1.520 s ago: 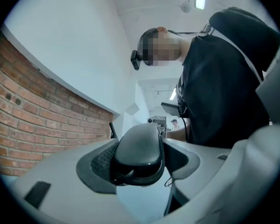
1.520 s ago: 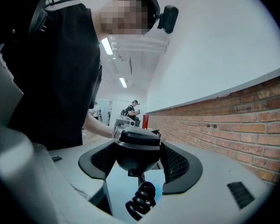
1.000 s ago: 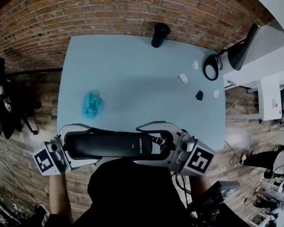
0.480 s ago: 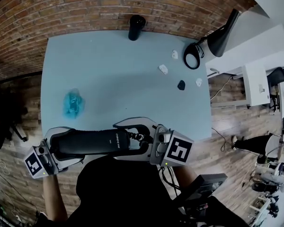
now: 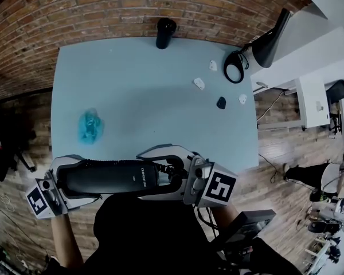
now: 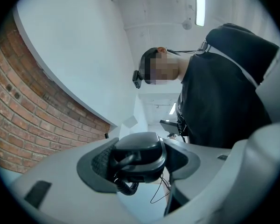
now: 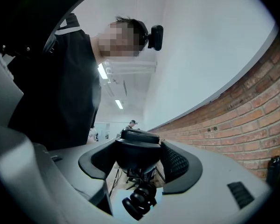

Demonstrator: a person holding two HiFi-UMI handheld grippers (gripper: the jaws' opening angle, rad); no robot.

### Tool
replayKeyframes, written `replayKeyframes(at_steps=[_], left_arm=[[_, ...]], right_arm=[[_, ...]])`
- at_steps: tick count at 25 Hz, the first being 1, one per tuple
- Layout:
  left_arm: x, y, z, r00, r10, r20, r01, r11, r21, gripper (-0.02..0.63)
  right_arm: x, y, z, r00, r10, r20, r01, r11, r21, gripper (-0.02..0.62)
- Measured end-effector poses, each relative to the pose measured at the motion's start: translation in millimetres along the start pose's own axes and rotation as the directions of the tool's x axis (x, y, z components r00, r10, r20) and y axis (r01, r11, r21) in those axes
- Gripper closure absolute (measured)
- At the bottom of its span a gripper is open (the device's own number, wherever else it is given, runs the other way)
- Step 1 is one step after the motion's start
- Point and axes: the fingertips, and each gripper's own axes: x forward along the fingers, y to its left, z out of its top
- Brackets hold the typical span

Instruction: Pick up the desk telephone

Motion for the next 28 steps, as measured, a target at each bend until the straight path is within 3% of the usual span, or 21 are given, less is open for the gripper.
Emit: replayKeyframes(at_steps=[28], left_arm=[[-2.3, 7.8, -10.3, 1.0, 0.0, -0.023, 0.0, 1.0, -0.005, 0.31]], right_arm=[[-0.1, -6.7, -20.1, 0.994, -0.005, -0.107, 0.002, 1.0, -0.026, 0.307]])
